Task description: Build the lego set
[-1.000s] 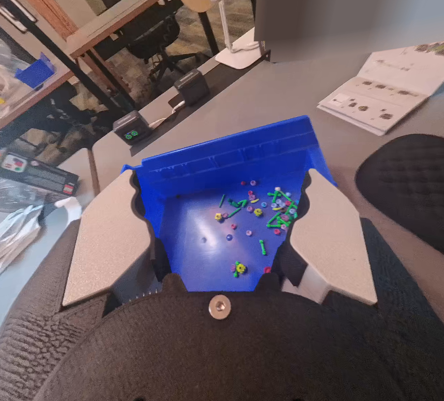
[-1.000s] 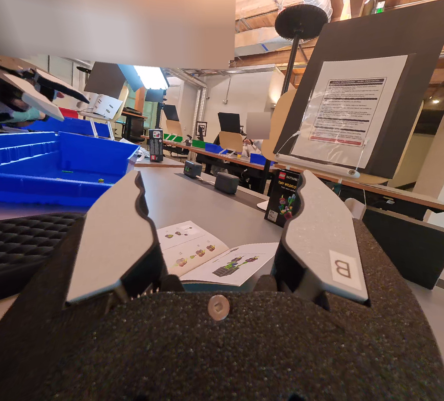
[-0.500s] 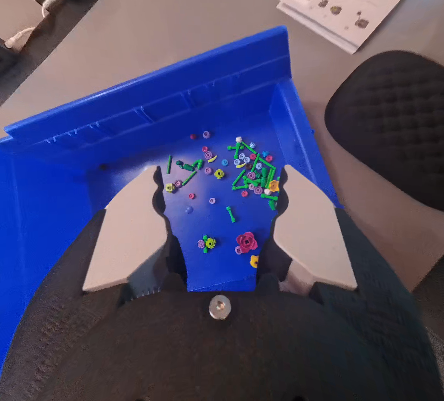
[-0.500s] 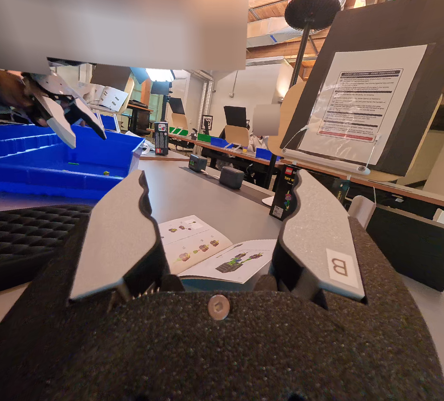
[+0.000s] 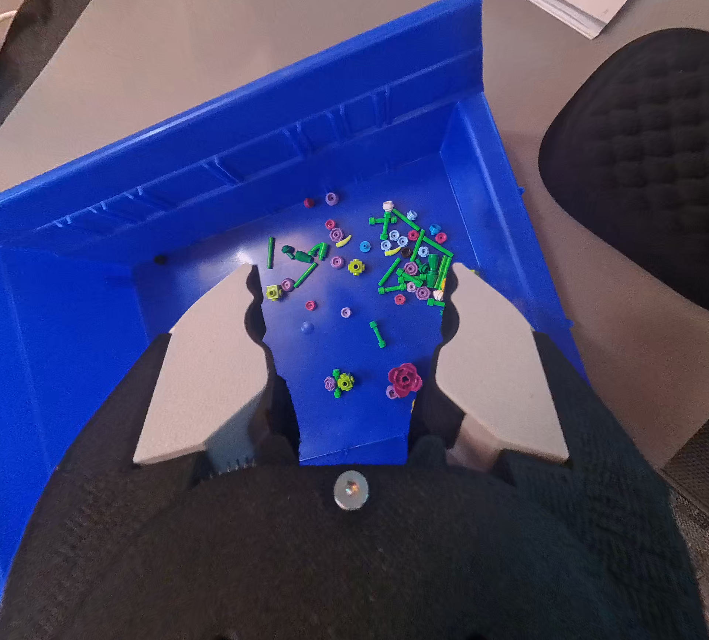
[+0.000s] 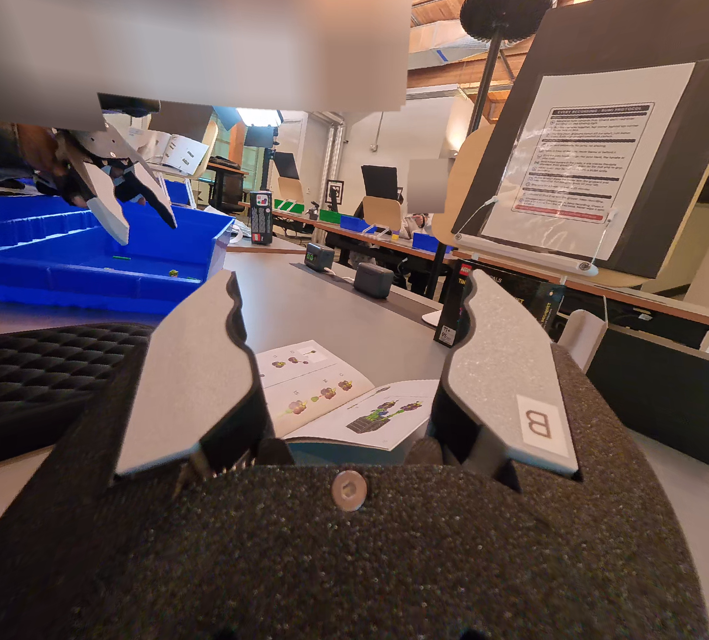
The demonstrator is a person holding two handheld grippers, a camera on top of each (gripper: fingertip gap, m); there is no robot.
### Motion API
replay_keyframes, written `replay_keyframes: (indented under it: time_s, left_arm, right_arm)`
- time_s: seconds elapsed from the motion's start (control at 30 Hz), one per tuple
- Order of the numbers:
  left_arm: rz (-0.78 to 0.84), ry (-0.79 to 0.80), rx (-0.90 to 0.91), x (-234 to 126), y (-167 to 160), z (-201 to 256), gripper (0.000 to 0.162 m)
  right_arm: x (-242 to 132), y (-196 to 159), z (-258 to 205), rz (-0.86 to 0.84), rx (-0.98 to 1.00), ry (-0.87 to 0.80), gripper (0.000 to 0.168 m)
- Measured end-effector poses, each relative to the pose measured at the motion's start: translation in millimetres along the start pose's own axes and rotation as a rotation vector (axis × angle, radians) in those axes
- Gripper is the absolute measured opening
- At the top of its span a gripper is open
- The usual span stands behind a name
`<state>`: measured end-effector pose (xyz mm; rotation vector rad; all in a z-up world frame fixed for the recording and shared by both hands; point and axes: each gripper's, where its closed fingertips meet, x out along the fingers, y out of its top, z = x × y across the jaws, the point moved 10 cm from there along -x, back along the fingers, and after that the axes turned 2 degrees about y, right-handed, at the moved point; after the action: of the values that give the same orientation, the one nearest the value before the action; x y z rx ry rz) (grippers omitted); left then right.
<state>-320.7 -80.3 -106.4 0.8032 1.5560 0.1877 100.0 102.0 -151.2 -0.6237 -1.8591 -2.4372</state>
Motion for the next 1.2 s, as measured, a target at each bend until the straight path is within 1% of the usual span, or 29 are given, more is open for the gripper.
replay_keyframes:
  time_s: [0.17,0.23,0.27,0.3,0.33,0.37,0.43,0.47,0.5,0.53,0.6,0.67,0.7,0.73,0.8,0.83,0.9,1.0,1.07,1.2]
  left_arm:
    - [0.037,0.031,-0.007,-3.5,2.1,-0.8,0.091]
    - [0.07,0.058,-0.003,-6.8,5.2,0.7,0.091]
    - [0.105,0.083,-0.004,-10.4,9.0,2.5,0.091]
    - [0.168,0.115,-0.012,-16.2,15.5,6.1,0.091]
    - [0.275,0.139,-0.032,-22.8,24.7,13.1,0.09]
    - [0.415,0.128,-0.055,-28.8,34.5,24.1,0.089]
    - [0.655,0.072,-0.074,-36.2,49.5,50.1,0.083]
    - [0.747,0.074,-0.097,-34.4,53.6,61.6,0.081]
    - [0.818,0.067,-0.122,-28.3,55.4,72.4,0.08]
    - [0.863,0.031,-0.129,-19.6,56.2,83.0,0.08]
    - [0.861,-0.029,-0.171,-2.8,54.5,98.4,0.077]
    - [0.841,-0.075,-0.193,4.1,52.6,110.2,0.075]
    - [0.841,-0.079,-0.195,3.4,52.0,114.6,0.073]
    - [0.846,-0.077,-0.19,0.9,51.4,118.0,0.073]
    - [0.851,-0.056,-0.176,-4.9,49.2,122.0,0.073]
    - [0.85,-0.044,-0.177,-7.0,47.4,122.8,0.073]
    - [0.85,-0.035,-0.19,-9.1,43.0,123.2,0.073]
    - [0.868,-0.044,-0.232,-9.0,36.2,122.1,0.073]
    - [0.876,-0.052,-0.25,-8.8,33.2,120.7,0.073]
    - [0.877,-0.054,-0.244,-8.3,30.9,119.2,0.073]
  right_arm:
    - [2.4,0.6,-1.8,-0.015,-0.02,0.015,0.106]
    - [8.9,3.0,-6.1,-0.054,-0.068,0.07,0.098]
    - [15.3,4.8,-9.4,-0.094,-0.116,0.108,0.09]
    - [23.9,7.1,-13.0,-0.141,-0.164,0.145,0.083]
    - [33.7,9.7,-16.3,-0.19,-0.192,0.189,0.076]
    - [44.2,11.9,-18.8,-0.241,-0.19,0.233,0.068]
    - [65.5,13.4,-20.8,-0.331,-0.122,0.31,0.059]
    - [76.0,11.0,-21.6,-0.369,-0.078,0.371,0.061]
    - [85.6,6.3,-22.6,-0.431,-0.032,0.417,0.067]
    - [93.6,0.2,-24.4,-0.521,0.001,0.459,0.066]
    - [105.8,-14.8,-32.3,-0.707,-0.015,0.558,0.059]
    - [112.3,-30.6,-43.6,-0.868,-0.118,0.62,0.063]
    - [113.8,-37.6,-48.5,-0.927,-0.181,0.62,0.063]
    - [114.3,-43.3,-53.1,-0.951,-0.233,0.625,0.06]
    - [113.8,-50.5,-61.2,-0.93,-0.283,0.647,0.048]
    - [113.6,-52.8,-63.6,-0.927,-0.288,0.652,0.045]
    - [113.6,-55.8,-64.7,-0.933,-0.288,0.644,0.041]
    - [113.3,-56.2,-63.1,-0.925,-0.277,0.639,0.032]
    - [113.1,-54.9,-61.7,-0.924,-0.267,0.633,0.03]
    - [112.2,-53.6,-59.5,-0.911,-0.239,0.628,0.022]
